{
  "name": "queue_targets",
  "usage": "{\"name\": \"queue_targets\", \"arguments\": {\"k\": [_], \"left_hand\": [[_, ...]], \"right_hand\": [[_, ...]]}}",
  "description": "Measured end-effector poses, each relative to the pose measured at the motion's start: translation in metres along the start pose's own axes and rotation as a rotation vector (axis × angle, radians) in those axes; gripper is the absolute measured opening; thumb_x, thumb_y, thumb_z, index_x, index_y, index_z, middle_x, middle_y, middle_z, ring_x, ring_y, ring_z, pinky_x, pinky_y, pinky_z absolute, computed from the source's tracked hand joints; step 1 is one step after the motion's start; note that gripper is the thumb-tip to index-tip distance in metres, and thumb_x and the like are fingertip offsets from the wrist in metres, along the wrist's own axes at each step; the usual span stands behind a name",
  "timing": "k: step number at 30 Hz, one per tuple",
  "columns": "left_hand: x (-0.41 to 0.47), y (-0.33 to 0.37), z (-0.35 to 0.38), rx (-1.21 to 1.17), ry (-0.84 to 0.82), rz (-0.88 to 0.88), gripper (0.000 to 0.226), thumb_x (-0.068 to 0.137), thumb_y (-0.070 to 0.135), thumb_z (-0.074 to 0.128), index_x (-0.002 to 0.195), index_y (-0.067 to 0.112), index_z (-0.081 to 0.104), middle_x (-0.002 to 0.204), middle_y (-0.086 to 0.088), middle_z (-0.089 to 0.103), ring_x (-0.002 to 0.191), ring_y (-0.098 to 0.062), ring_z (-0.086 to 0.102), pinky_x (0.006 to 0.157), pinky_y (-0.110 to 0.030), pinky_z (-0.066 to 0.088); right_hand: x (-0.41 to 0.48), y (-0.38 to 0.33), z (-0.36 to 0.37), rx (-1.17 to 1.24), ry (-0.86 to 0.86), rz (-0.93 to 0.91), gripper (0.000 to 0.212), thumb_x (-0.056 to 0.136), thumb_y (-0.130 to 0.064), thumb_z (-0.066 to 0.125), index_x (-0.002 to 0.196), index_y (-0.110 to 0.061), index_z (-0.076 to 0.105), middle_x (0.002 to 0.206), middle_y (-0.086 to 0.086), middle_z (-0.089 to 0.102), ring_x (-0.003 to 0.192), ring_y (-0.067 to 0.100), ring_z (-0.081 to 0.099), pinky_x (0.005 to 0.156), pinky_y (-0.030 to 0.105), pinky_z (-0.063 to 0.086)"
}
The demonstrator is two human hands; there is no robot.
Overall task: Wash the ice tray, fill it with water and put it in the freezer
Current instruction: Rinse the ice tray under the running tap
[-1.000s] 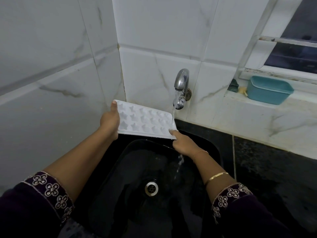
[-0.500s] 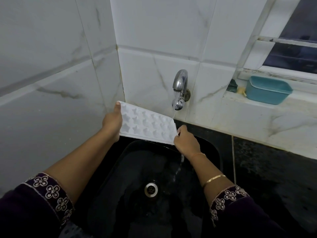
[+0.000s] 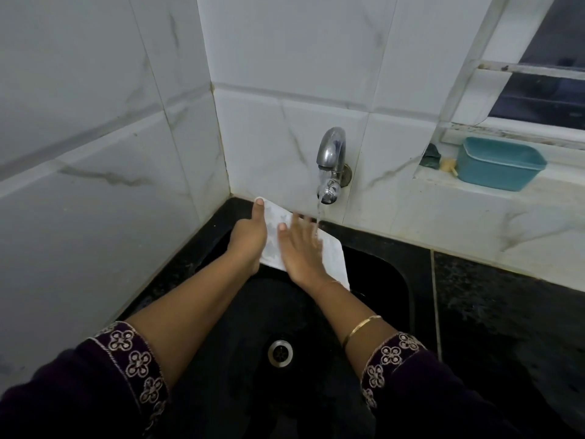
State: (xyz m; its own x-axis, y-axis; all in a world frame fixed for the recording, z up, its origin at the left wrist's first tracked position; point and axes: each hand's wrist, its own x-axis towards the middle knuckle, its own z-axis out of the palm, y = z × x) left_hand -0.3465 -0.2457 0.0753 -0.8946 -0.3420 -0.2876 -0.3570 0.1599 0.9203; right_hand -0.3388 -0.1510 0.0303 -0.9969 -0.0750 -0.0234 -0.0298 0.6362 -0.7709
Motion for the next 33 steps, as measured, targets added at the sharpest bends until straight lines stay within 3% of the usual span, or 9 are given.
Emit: {"name": "queue_targets", "arguments": {"k": [5, 9, 12, 15, 19, 24, 27, 30, 33], "left_hand": [[0.003, -0.001, 0.007, 0.026, -0.105, -0.019, 0.071, 0.092, 0.065, 0.032, 0.117, 0.006, 0.062, 0.108, -0.012, 0.067, 0.097, -0.025, 0.065, 0.092, -0.039, 0.051], [0.01, 0.003, 0.003, 0.086, -0.067, -0.047, 0.079, 0.086, 0.072, 0.032, 0.126, 0.008, 0.055, 0.12, -0.01, 0.062, 0.104, -0.028, 0.061, 0.096, -0.042, 0.048], [0.009, 0.007, 0.002, 0.071, -0.084, -0.059, 0.079, 0.086, 0.072, 0.035, 0.129, 0.009, 0.053, 0.123, -0.008, 0.061, 0.106, -0.027, 0.06, 0.097, -0.041, 0.047], [0.01, 0.007, 0.004, 0.074, -0.09, -0.056, 0.078, 0.084, 0.073, 0.037, 0.125, 0.009, 0.056, 0.117, -0.007, 0.063, 0.101, -0.027, 0.061, 0.095, -0.041, 0.049], [0.006, 0.0, 0.018, 0.115, -0.102, -0.029, 0.077, 0.082, 0.075, 0.036, 0.114, 0.009, 0.061, 0.106, -0.006, 0.066, 0.094, -0.025, 0.063, 0.091, -0.042, 0.051], [0.001, -0.002, 0.031, 0.019, -0.186, -0.019, 0.057, 0.088, 0.063, 0.043, 0.095, 0.013, 0.07, 0.094, -0.006, 0.072, 0.088, -0.02, 0.068, 0.091, -0.038, 0.052], [0.003, 0.003, 0.031, 0.053, -0.182, -0.005, 0.066, 0.088, 0.065, 0.041, 0.11, 0.008, 0.066, 0.102, -0.007, 0.07, 0.093, -0.022, 0.067, 0.092, -0.04, 0.052], [0.005, 0.011, 0.025, 0.087, -0.138, -0.021, 0.075, 0.086, 0.069, 0.039, 0.125, 0.008, 0.056, 0.118, -0.008, 0.063, 0.101, -0.026, 0.061, 0.093, -0.04, 0.05], [0.009, 0.019, 0.018, 0.031, -0.154, -0.025, 0.066, 0.09, 0.062, 0.042, 0.122, 0.006, 0.056, 0.113, -0.005, 0.063, 0.091, -0.02, 0.062, 0.074, -0.03, 0.051]], "right_hand": [[0.0, 0.003, -0.002, -0.073, 0.035, -0.247, 0.047, 0.103, -0.037, 0.016, 0.148, -0.041, 0.002, 0.16, -0.004, -0.008, 0.146, 0.014, -0.013, 0.118, 0.045, -0.006], [0.012, 0.052, -0.012, -0.026, 0.069, 0.092, 0.049, 0.1, -0.046, 0.019, 0.146, -0.047, 0.001, 0.16, 0.001, -0.006, 0.147, 0.023, -0.007, 0.113, 0.061, 0.0], [0.008, 0.079, -0.02, 0.057, 0.079, 0.371, 0.049, 0.098, -0.052, 0.012, 0.146, -0.047, 0.004, 0.16, 0.001, -0.005, 0.147, 0.026, -0.005, 0.112, 0.061, -0.003], [0.008, 0.078, -0.016, 0.023, 0.091, 0.443, 0.051, 0.1, -0.045, 0.016, 0.15, -0.036, 0.009, 0.16, 0.008, -0.002, 0.147, 0.029, -0.004, 0.114, 0.059, -0.002], [0.011, 0.038, -0.003, 0.025, 0.072, 0.29, 0.052, 0.101, -0.032, 0.025, 0.15, -0.019, 0.012, 0.159, 0.01, -0.002, 0.147, 0.029, -0.004, 0.114, 0.058, 0.004], [0.011, 0.001, -0.004, 0.198, 0.11, -0.05, 0.048, 0.103, -0.033, 0.014, 0.15, -0.031, 0.007, 0.16, -0.008, -0.002, 0.145, 0.006, -0.01, 0.12, 0.043, -0.005], [0.01, 0.02, -0.009, 0.11, 0.101, -0.109, 0.047, 0.101, -0.043, 0.014, 0.147, -0.045, 0.003, 0.16, -0.009, -0.004, 0.145, 0.007, -0.012, 0.118, 0.044, -0.008], [0.011, 0.056, -0.013, 0.079, 0.111, 0.05, 0.048, 0.096, -0.054, 0.013, 0.143, -0.054, 0.001, 0.16, -0.005, -0.004, 0.147, 0.016, -0.009, 0.113, 0.057, -0.004], [0.007, 0.092, -0.023, 0.06, 0.121, 0.406, 0.049, 0.098, -0.051, 0.016, 0.145, -0.049, 0.002, 0.16, 0.001, -0.003, 0.147, 0.027, -0.003, 0.109, 0.065, -0.001]]}}
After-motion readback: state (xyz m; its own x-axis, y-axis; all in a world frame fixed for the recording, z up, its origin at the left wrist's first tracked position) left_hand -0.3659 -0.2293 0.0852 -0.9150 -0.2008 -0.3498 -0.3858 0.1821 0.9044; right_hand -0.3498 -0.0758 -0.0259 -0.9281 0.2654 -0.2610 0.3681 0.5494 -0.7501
